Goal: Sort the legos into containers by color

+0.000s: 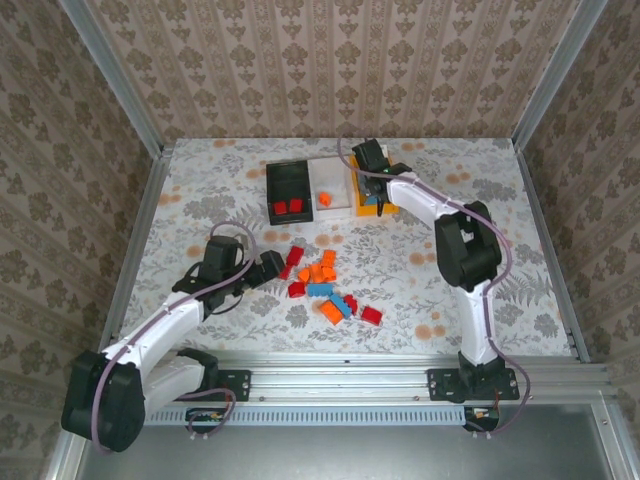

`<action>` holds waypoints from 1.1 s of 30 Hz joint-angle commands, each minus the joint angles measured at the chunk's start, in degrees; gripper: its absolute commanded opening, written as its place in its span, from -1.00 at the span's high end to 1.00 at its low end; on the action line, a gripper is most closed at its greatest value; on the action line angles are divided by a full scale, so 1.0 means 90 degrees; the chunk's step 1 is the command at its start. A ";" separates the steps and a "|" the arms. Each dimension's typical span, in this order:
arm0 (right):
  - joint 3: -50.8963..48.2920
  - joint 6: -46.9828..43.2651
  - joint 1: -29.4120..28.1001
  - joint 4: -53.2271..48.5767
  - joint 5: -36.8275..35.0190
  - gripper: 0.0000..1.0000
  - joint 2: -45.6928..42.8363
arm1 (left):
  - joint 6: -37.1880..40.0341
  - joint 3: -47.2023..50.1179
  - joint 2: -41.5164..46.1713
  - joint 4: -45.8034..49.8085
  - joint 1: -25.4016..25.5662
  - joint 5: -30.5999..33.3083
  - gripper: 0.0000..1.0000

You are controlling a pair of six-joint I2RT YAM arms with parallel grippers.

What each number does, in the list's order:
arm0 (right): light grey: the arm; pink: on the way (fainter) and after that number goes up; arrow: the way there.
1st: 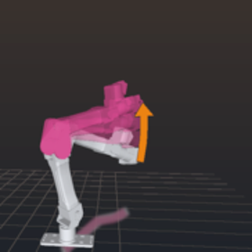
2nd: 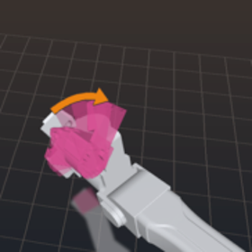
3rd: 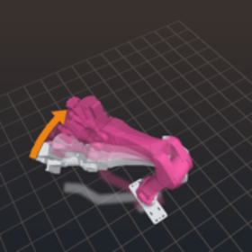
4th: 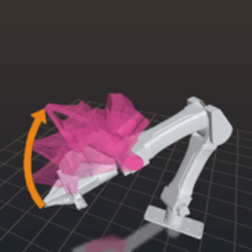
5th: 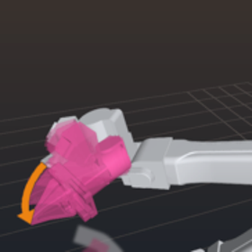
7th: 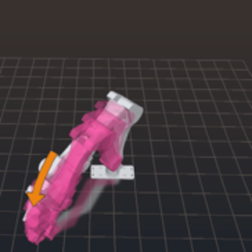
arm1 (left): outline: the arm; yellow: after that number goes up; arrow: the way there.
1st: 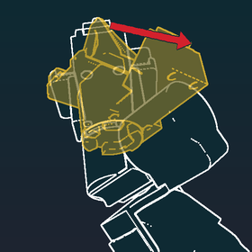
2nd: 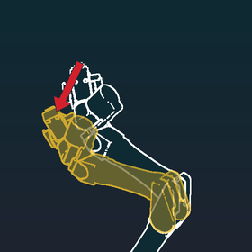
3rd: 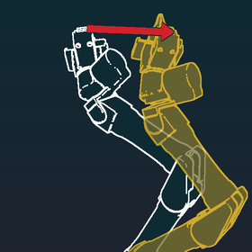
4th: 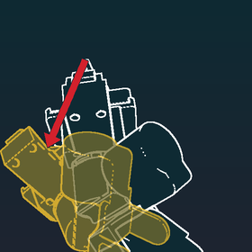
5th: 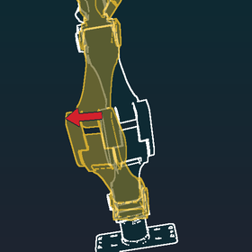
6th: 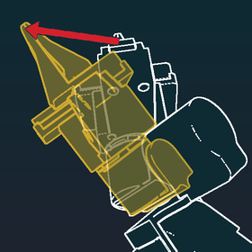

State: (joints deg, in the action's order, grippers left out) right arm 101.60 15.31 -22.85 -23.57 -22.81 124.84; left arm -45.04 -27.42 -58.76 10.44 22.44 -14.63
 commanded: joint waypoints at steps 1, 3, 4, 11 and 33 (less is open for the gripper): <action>0.0789 -0.0428 0.0062 -0.0543 0.0190 0.33 0.0302 | 0.0228 -0.0142 0.0056 0.0176 -0.0083 -0.0180 -1.00; 0.1235 -0.0509 0.0106 -0.0746 0.0306 0.29 0.0528 | 0.0237 -0.0156 0.0002 0.0121 -0.0102 -0.0189 -0.99; 0.1417 -0.0550 0.0107 -0.0758 0.0344 0.25 0.0632 | 0.0224 -0.0169 -0.0044 0.0090 -0.0101 -0.0207 -1.00; 0.1527 -0.0546 0.0098 -0.1099 0.0555 -0.26 0.0449 | 0.0209 -0.0310 -0.0355 -0.0023 -0.0104 -0.0490 -0.99; -0.4193 0.2004 -0.4228 -0.0053 -0.0254 -0.23 -0.3047 | -0.0385 0.0829 0.1258 0.0366 -0.0088 -0.0269 -1.00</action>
State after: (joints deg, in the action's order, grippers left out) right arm 64.29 30.20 -59.61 -21.43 -21.30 96.33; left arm -46.98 -20.75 -49.28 12.82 21.98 -17.50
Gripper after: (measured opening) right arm 0.636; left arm 0.997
